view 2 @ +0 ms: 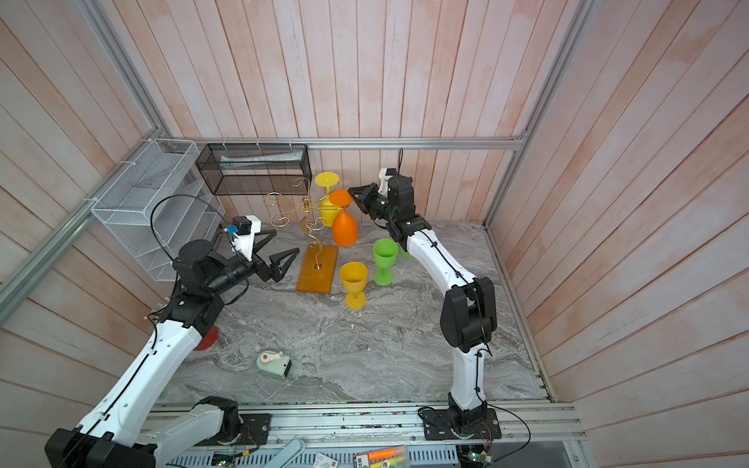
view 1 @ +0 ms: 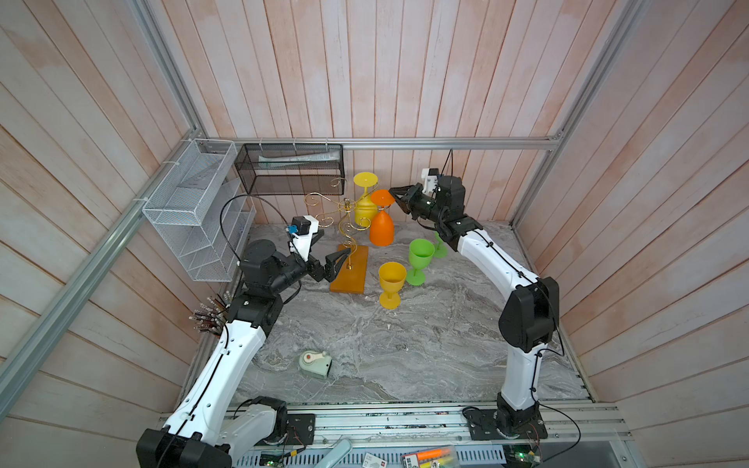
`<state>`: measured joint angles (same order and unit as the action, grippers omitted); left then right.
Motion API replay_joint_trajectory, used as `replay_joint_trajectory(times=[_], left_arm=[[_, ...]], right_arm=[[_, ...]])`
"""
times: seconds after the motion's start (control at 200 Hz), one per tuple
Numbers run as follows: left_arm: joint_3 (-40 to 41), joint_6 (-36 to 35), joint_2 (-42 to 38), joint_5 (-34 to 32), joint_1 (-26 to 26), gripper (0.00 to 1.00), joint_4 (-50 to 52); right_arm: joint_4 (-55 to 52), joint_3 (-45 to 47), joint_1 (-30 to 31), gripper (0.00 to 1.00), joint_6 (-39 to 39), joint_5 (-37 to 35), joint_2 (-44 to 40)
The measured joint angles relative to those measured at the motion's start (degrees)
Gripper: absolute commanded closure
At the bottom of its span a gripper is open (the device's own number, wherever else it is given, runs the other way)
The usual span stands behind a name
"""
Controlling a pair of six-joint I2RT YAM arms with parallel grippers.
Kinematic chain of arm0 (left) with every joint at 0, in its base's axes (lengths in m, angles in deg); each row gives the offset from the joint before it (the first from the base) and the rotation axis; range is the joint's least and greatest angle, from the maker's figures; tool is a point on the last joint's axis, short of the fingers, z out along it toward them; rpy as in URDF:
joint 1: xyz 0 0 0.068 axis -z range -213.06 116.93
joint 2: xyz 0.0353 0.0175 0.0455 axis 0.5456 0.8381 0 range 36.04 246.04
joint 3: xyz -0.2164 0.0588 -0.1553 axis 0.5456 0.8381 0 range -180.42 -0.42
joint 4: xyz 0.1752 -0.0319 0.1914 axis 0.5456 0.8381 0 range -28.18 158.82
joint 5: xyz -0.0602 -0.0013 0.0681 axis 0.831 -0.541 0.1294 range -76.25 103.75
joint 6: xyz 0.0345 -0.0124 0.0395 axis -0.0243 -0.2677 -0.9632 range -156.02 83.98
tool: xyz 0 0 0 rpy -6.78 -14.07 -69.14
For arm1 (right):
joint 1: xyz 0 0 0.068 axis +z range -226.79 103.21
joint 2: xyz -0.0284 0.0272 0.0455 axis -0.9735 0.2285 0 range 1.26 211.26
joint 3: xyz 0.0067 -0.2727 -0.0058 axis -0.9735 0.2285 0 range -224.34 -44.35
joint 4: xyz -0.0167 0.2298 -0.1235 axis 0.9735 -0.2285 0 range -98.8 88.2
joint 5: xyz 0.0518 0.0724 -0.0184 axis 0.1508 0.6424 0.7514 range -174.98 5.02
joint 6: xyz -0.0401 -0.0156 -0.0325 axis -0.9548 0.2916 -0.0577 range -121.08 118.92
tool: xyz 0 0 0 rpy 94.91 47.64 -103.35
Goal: Take the wine glass off the wine glass rack
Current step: Pick up the wine glass from the wine glass rack.
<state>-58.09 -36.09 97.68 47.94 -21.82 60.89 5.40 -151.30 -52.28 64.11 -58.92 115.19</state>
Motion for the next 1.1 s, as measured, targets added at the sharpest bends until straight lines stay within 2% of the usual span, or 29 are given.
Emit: replay_joint_trajectory(times=[0.225, 0.62, 1.1], left_arm=[[0.15, 0.33, 0.0, 0.09, -0.13, 0.01, -0.02], [0.37, 0.33, 0.0, 0.07, -0.33, 0.01, -0.2], [0.57, 0.33, -0.04, 0.07, -0.33, 0.01, -0.37]], right_arm=[[-0.02, 0.0, 0.33, 1.0, -0.04, -0.07, 0.0], [-0.28, 0.07, 0.85, 1.0, -0.04, -0.55, -0.48], [0.13, 3.67, 0.96, 1.0, -0.04, -2.47, -6.01]])
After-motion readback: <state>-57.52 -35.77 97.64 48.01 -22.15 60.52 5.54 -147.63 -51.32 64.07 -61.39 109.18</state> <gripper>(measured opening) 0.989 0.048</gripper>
